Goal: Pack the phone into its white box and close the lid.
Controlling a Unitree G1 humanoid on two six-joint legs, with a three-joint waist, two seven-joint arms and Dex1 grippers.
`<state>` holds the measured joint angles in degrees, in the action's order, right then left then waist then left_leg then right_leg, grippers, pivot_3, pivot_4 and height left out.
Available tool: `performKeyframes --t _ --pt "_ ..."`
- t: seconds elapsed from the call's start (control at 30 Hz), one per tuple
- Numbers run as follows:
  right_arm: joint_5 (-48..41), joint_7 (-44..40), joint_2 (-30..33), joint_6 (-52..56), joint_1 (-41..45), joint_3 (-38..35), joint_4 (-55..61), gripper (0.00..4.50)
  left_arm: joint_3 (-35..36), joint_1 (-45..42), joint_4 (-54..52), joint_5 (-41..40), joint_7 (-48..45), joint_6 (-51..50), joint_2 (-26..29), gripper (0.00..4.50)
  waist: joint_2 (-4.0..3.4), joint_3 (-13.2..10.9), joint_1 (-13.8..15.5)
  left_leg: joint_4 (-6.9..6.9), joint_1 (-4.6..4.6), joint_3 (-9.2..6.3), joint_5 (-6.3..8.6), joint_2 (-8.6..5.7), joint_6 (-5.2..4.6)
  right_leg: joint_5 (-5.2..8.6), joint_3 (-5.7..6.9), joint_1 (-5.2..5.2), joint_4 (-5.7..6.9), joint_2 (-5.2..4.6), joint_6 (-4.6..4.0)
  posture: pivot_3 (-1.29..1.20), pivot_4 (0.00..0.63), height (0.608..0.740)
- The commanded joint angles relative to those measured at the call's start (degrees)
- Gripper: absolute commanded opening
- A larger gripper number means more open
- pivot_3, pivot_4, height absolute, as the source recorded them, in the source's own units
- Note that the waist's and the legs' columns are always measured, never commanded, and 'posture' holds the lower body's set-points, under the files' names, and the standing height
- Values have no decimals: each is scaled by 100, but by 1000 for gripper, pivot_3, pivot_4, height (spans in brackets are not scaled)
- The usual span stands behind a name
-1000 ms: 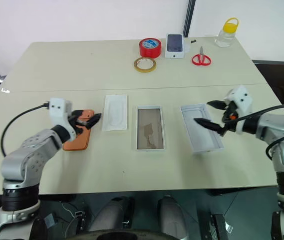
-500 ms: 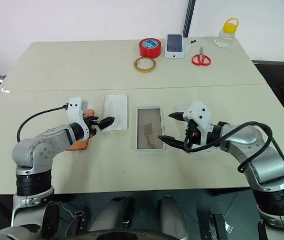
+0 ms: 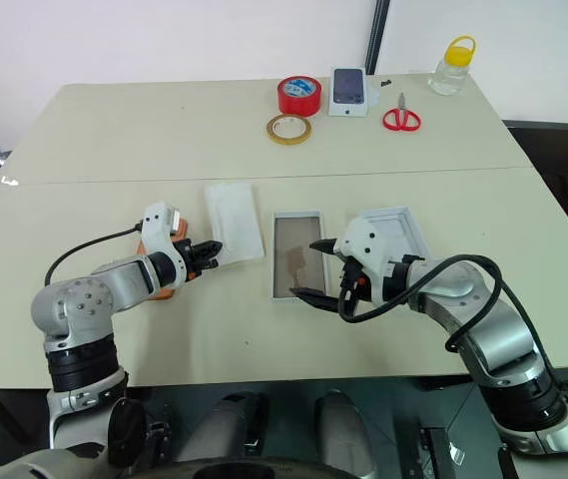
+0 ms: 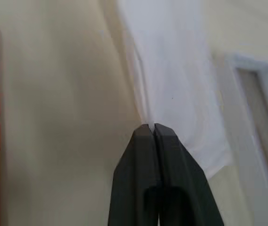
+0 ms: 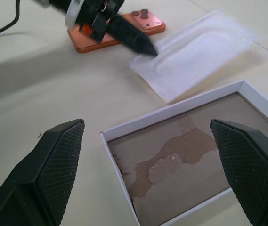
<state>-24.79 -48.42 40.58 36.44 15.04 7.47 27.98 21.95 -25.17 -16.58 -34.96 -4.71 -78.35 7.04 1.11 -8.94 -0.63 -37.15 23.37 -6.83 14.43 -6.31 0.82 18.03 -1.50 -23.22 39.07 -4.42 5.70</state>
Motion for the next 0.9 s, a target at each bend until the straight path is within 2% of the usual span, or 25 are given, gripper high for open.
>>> performKeyframes --t 0.03,0.2,0.33,0.43,0.67,0.9 --pt "473 -195 176 -369 183 439 70 4500 539 -19 -54 -73 221 -20 -137 26 2 -1 -6 0 0 1 0 0 0 0 0 0 0 0 0 0 150 740" --pt "931 -557 346 -550 247 1125 31 4500 1068 -161 -120 -420 238 -76 -234 26 4 -1 4 0 0 0 -3 1 5 0 1 -1 0 1 0 0 150 740" --pt "1568 -545 343 -632 430 1641 -394 4500 1328 -327 -67 -574 324 -90 -270 26 9 -1 7 -1 1 -1 -3 0 6 0 2 -1 0 1 0 0 150 740" --pt "1871 -469 143 -734 630 1832 -766 3636 1364 -375 -48 -609 342 -108 -234 0 9 -1 -2 -1 1 -1 -4 0 8 0 2 -1 0 1 0 0 150 740" --pt "2220 -563 -335 -943 1051 2093 -1033 51 1528 -531 -26 -759 440 -108 -240 0 12 -2 -1 0 1 -2 -6 1 11 0 2 -2 0 2 0 0 150 740" --pt "2586 -563 -1184 -1153 1729 2486 -1663 51 1581 -709 -19 -957 531 -135 -235 0 13 -2 -11 1 1 -5 -8 1 15 0 4 -5 2 3 0 0 150 740"
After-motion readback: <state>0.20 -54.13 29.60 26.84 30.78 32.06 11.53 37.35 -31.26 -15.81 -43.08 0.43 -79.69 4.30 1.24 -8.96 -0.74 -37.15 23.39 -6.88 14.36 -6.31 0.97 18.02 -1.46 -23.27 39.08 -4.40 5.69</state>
